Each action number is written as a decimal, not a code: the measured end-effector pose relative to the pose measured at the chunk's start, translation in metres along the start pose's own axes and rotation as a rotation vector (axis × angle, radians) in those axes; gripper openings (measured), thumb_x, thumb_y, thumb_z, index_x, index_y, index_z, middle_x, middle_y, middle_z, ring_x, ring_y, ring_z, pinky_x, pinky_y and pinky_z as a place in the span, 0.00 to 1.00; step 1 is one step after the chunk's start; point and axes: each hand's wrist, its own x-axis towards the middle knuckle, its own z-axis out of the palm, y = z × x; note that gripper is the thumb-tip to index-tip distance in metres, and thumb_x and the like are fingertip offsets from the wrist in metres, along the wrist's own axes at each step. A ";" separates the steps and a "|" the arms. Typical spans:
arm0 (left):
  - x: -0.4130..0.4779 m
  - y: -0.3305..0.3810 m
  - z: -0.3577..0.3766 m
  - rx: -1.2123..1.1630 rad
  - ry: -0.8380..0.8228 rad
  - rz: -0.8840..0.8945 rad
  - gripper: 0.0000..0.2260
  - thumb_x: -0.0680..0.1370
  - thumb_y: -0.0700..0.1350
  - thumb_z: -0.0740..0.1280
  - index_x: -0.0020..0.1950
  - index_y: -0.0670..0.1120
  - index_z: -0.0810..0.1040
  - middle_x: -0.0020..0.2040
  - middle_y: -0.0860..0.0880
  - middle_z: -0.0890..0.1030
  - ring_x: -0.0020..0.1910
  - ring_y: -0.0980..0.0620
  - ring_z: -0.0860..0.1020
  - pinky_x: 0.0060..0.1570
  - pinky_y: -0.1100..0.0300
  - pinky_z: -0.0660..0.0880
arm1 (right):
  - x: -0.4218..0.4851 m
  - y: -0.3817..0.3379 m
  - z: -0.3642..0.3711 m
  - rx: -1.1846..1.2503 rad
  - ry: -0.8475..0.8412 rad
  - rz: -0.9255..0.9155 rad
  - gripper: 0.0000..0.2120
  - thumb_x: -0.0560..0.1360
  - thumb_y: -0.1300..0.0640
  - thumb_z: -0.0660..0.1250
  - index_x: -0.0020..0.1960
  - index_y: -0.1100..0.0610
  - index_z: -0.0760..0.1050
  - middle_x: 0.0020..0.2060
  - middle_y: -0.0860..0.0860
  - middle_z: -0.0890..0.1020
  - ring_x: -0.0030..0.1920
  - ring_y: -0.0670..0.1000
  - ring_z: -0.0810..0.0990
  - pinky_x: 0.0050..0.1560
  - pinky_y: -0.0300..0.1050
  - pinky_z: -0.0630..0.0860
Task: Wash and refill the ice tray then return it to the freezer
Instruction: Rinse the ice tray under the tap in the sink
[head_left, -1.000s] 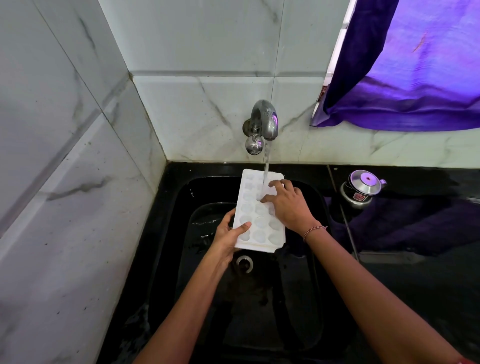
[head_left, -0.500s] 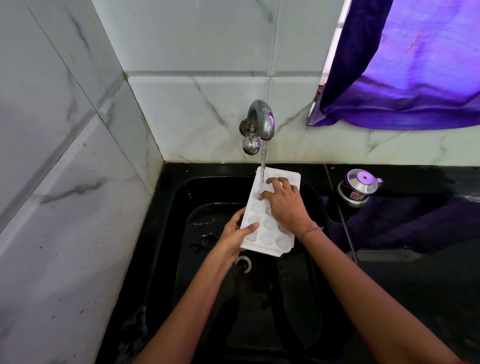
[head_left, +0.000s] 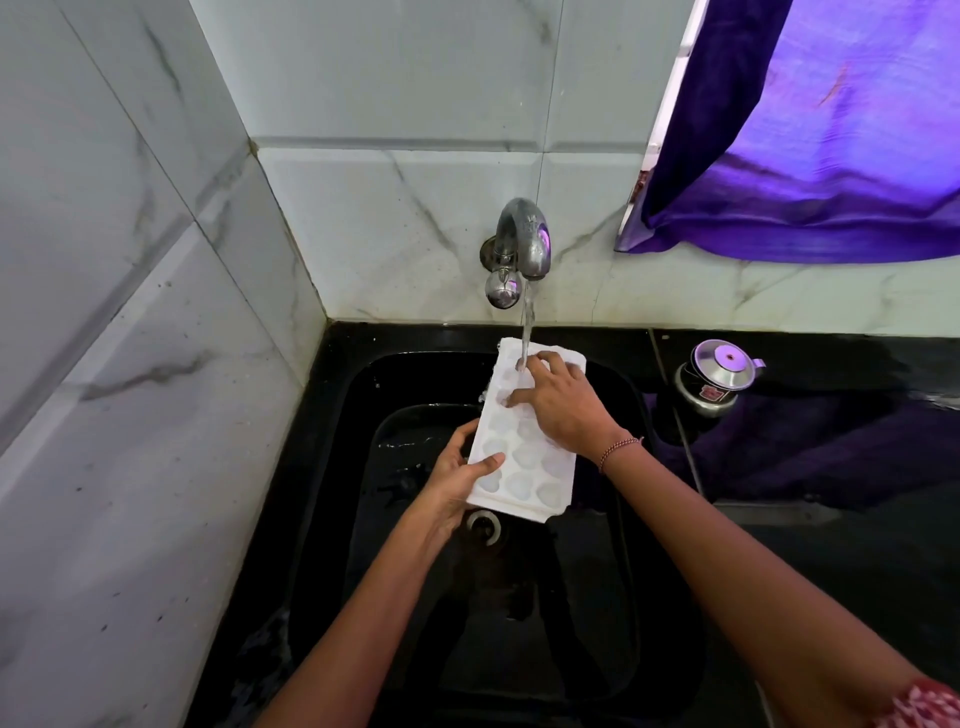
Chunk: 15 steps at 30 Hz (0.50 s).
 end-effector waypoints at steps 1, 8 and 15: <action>-0.001 -0.002 0.000 0.010 -0.002 -0.007 0.21 0.73 0.33 0.69 0.61 0.51 0.72 0.47 0.47 0.82 0.40 0.50 0.83 0.34 0.57 0.81 | 0.002 -0.001 -0.001 -0.040 0.028 -0.008 0.19 0.80 0.58 0.53 0.66 0.45 0.72 0.70 0.56 0.63 0.70 0.58 0.60 0.66 0.54 0.62; -0.001 -0.004 -0.006 0.026 0.036 0.020 0.22 0.72 0.33 0.69 0.61 0.52 0.70 0.46 0.47 0.82 0.40 0.50 0.83 0.35 0.56 0.81 | 0.001 -0.014 0.014 0.140 0.053 -0.035 0.22 0.79 0.63 0.53 0.70 0.49 0.69 0.58 0.54 0.68 0.55 0.54 0.65 0.55 0.47 0.69; -0.003 -0.013 -0.011 0.865 0.270 0.326 0.21 0.74 0.42 0.69 0.63 0.58 0.69 0.44 0.54 0.81 0.40 0.55 0.79 0.44 0.58 0.75 | -0.003 -0.016 0.022 0.660 0.110 0.176 0.13 0.78 0.67 0.55 0.56 0.60 0.75 0.54 0.54 0.74 0.51 0.54 0.76 0.51 0.43 0.74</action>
